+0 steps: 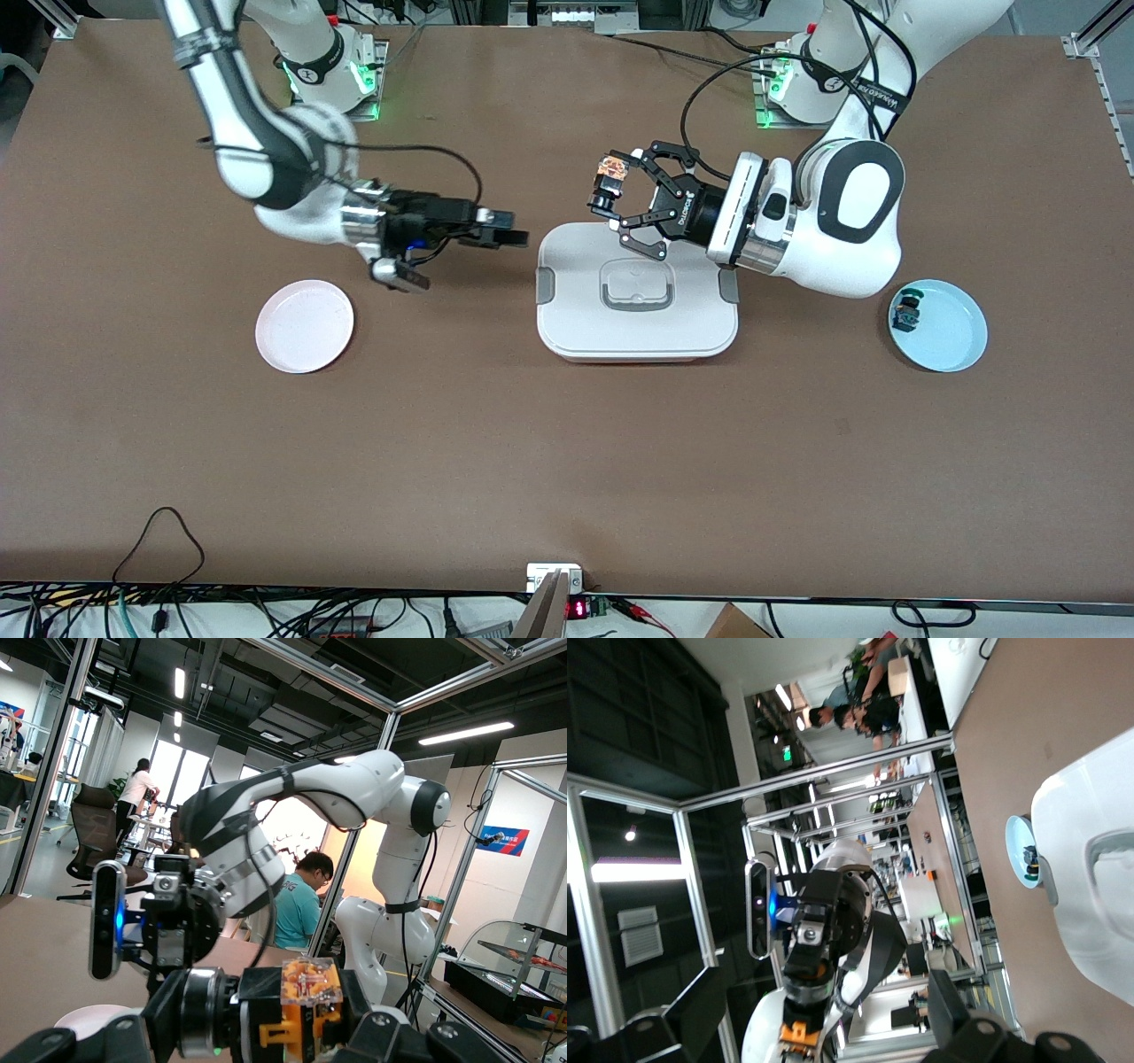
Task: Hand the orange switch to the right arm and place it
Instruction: 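Close the right gripper on the orange switch beside the left gripper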
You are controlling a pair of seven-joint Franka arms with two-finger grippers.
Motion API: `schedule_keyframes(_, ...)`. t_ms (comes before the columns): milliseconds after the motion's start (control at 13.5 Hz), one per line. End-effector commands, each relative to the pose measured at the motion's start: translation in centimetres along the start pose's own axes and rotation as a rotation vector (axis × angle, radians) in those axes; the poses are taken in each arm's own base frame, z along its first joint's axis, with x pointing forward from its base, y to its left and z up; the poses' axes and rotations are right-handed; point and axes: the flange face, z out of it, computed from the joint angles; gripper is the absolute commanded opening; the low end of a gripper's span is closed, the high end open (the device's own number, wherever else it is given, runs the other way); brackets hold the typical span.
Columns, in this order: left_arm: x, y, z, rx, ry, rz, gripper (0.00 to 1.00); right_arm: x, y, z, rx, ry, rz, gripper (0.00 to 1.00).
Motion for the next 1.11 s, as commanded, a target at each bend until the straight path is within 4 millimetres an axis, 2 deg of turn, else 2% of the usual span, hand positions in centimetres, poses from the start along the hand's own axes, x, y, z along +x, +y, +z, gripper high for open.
schedule_keyframes(0,0.2,-0.2,0.5,0.006,0.027,0.033,0.0,-3.1,-1.8,2.4,0.002,0.086,0.016,1.0)
schedule_keyframes(223,0.1,-0.1,0.7,0.001,0.025,0.031,0.0,-5.2,-2.5,4.4,-0.007,0.138,0.053,1.0)
schedule_keyframes(297,0.2,-0.1,0.7,0.002,0.027,0.031,0.0,-6.6,-2.2,5.4,0.0,0.15,0.084,1.0)
schedule_keyframes(520,0.1,-0.1,0.8,0.0,0.026,0.03,0.0,-7.8,-2.6,6.4,-0.036,0.187,0.084,1.0)
schedule_keyframes(668,0.1,-0.1,0.8,0.0,0.026,0.03,0.0,-8.5,-2.7,7.0,-0.051,0.191,0.079,0.94)
schedule_keyframes(891,0.4,-0.1,0.9,0.003,0.04,0.027,0.0,-8.7,-2.8,7.2,-0.063,0.201,0.076,0.79)
schedule_keyframes(1040,0.7,-0.1,1.0,0.0,0.04,0.028,0.0,-8.8,-3.1,7.3,-0.062,0.202,0.065,0.75)
